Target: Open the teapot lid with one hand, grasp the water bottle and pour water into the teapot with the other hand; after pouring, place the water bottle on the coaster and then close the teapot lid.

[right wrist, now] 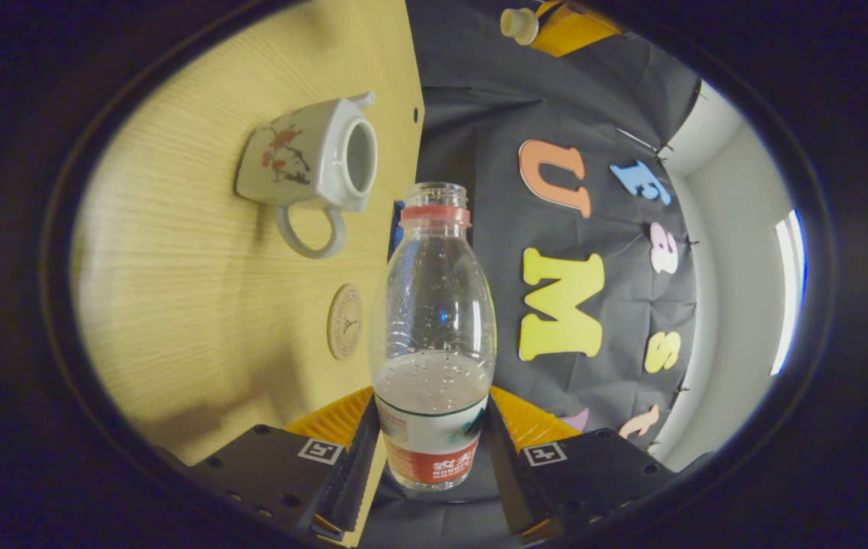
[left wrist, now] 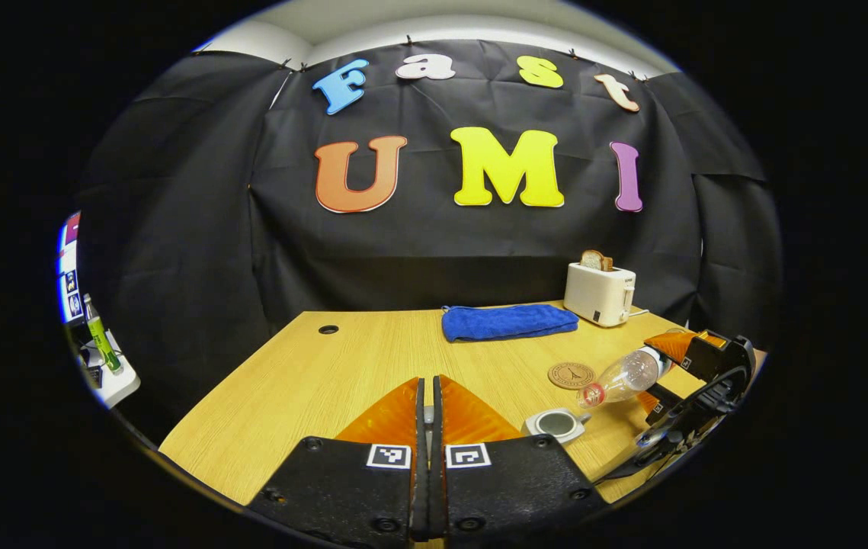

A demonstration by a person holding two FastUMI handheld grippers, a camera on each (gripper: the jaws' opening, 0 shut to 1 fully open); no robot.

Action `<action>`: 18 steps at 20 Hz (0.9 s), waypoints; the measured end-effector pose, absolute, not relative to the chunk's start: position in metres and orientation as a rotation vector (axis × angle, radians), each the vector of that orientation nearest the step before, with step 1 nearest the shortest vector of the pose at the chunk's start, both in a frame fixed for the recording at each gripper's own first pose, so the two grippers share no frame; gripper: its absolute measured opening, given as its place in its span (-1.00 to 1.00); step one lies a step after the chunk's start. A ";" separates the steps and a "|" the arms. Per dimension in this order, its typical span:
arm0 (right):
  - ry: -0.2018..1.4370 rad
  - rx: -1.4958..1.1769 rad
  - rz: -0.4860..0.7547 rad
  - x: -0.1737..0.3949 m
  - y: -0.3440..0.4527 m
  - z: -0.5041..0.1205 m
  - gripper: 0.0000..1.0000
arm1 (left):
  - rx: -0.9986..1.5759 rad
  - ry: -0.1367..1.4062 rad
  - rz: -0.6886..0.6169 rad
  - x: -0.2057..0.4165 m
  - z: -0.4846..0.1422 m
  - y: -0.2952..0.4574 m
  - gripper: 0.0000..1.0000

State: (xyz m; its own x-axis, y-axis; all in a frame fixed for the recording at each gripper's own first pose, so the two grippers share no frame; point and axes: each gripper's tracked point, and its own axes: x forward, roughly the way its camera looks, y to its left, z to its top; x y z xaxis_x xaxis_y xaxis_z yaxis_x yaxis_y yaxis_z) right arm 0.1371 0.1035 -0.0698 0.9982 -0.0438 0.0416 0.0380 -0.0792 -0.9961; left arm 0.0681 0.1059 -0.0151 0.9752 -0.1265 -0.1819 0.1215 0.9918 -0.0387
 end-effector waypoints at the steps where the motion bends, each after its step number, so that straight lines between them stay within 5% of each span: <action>1: -0.007 -1.668 -0.070 0.138 0.104 -0.067 0.43 | -0.030 0.185 -0.123 0.068 -0.015 0.108 -0.94; 18: -0.174 -1.935 -0.171 0.147 0.122 -0.021 0.40 | -0.022 0.184 -0.120 0.066 -0.013 0.109 -0.94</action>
State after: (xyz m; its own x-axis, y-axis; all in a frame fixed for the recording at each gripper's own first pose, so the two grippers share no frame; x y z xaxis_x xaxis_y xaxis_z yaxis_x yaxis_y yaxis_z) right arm 0.1472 0.1225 -0.0211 0.9785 0.0398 0.2026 0.2032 -0.3594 -0.9108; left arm 0.0656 0.1088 -0.0133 0.9760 -0.1214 -0.1808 0.1173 0.9925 -0.0333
